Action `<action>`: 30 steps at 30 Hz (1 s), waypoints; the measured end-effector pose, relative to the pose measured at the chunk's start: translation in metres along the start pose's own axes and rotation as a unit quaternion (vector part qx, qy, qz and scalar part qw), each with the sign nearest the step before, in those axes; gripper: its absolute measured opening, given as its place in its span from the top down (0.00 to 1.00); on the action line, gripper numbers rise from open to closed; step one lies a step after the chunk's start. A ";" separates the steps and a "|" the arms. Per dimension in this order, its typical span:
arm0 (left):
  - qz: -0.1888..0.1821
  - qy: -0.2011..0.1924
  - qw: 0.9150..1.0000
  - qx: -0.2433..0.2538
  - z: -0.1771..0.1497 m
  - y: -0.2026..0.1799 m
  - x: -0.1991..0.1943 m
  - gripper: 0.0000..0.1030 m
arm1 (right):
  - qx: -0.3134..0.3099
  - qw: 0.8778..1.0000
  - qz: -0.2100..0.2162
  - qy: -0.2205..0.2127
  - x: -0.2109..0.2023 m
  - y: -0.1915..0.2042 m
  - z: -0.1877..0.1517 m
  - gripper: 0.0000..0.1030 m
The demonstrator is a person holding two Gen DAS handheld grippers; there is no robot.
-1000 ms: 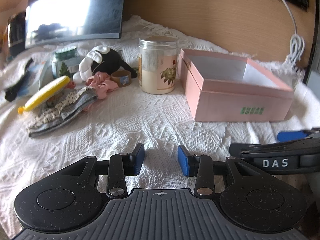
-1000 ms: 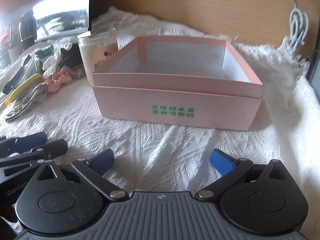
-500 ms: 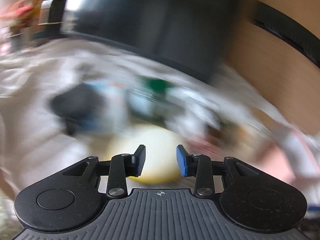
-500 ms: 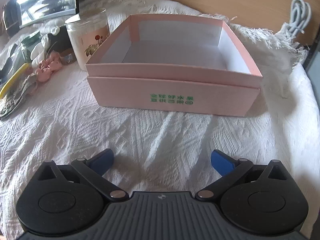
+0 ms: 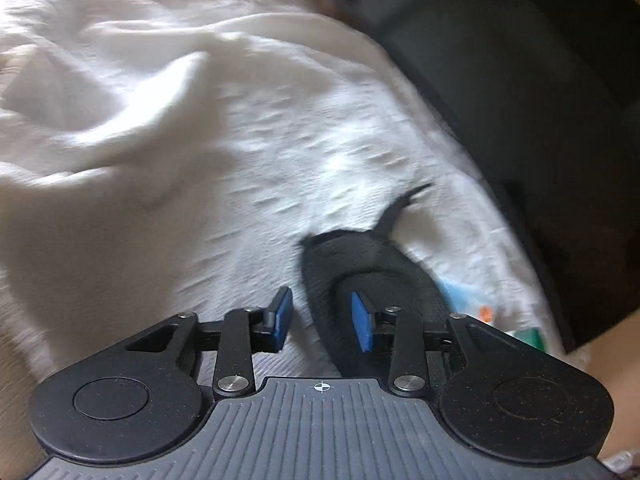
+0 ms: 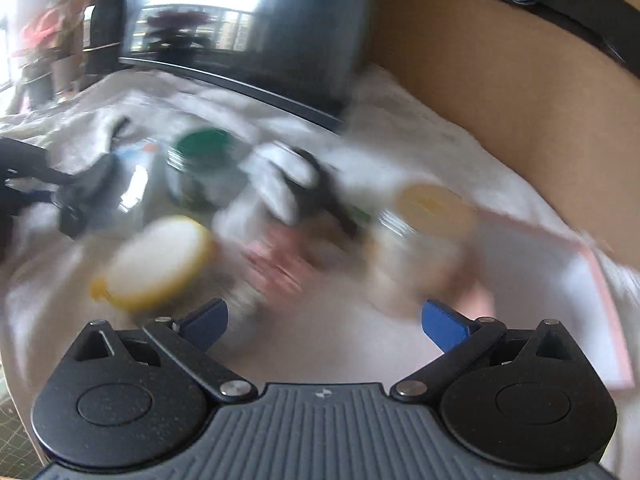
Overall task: Organize soft objects
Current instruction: 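Grasp the black mesh item with the left tool, then grasp the blue wet-wipes pack with the right tool while the left tool holds the black item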
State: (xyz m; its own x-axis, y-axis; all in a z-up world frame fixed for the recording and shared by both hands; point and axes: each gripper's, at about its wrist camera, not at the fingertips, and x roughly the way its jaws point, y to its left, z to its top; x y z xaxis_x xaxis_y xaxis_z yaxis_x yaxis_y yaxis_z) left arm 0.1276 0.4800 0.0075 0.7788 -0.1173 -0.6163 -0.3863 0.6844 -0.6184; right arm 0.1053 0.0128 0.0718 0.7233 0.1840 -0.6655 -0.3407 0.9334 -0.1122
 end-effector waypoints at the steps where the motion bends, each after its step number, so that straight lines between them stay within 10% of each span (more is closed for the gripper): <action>1: -0.010 0.003 1.000 0.003 0.000 -0.001 0.003 0.64 | -0.008 1.000 0.008 -0.007 0.007 0.015 0.008 0.00; 11: -0.148 0.022 0.986 0.069 0.005 -0.038 0.000 0.59 | 0.044 0.996 0.053 0.049 0.077 0.066 0.016 0.00; 30: -0.132 0.046 0.986 0.096 0.018 -0.066 0.025 0.75 | 0.073 0.985 0.108 0.110 0.089 0.057 0.013 0.00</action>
State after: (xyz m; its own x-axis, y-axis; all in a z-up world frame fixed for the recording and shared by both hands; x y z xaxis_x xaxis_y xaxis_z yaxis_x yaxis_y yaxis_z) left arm 0.1810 0.4447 0.0415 0.7874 -0.3683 -0.4943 -0.0692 0.7440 -0.6646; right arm 0.1585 0.0863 0.0156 0.4906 0.3267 -0.8078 -0.3710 0.9171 0.1456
